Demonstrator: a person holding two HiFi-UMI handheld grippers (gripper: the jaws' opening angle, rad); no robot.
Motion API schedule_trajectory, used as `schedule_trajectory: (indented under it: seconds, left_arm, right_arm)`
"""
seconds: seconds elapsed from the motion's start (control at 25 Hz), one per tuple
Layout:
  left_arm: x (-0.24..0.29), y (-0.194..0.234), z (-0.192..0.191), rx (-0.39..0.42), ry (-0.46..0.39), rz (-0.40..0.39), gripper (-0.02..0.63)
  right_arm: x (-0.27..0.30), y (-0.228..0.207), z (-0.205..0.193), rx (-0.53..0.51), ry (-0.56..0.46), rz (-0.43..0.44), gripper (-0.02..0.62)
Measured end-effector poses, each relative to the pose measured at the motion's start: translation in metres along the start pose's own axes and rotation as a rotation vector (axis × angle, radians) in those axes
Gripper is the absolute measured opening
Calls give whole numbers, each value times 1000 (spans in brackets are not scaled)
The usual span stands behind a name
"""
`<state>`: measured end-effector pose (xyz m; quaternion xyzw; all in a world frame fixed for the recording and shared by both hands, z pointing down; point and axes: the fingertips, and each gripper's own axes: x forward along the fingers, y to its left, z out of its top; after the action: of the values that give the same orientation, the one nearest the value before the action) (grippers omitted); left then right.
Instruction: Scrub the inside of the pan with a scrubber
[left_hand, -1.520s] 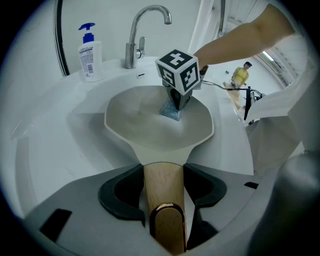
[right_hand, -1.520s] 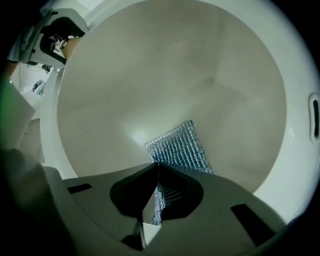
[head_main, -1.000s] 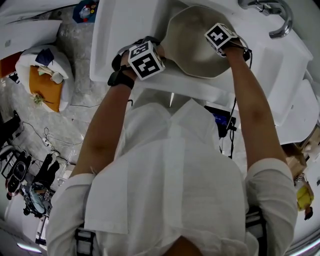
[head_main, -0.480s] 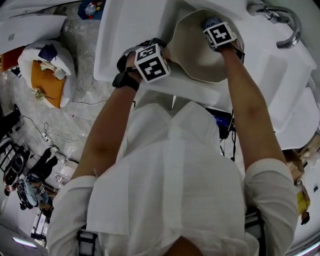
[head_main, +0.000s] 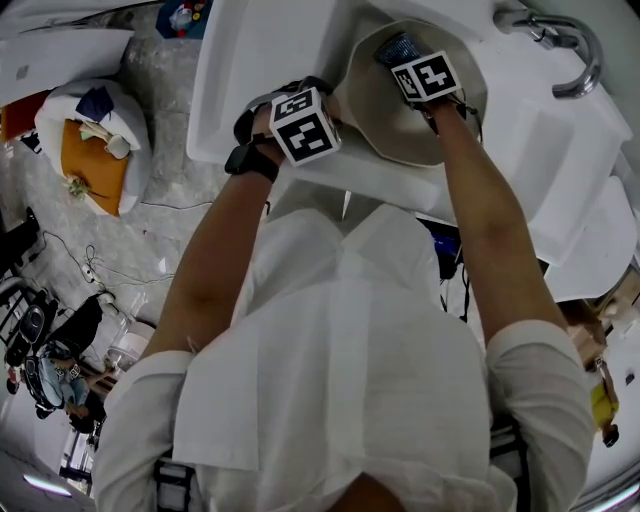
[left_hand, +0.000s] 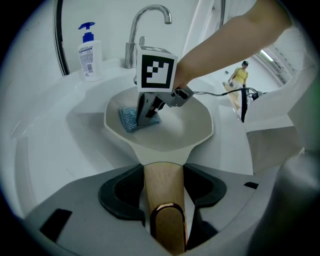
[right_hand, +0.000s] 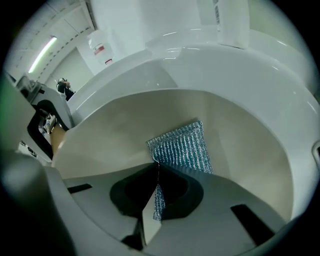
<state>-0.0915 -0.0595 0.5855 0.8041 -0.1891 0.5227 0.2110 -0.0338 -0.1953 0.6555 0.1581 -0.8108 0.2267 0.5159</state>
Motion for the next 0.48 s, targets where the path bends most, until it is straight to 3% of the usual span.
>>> schedule_trajectory:
  seconds: [0.24,0.48]
  left_arm:
    - [-3,-1,-1,0,-3,-2,256]
    - [-4,-2,-2,2,-2,-4,256]
  right_arm:
    - [-3,43,-10,-4,-24,124,17]
    - [-8,79,-39,-38,51,247,17]
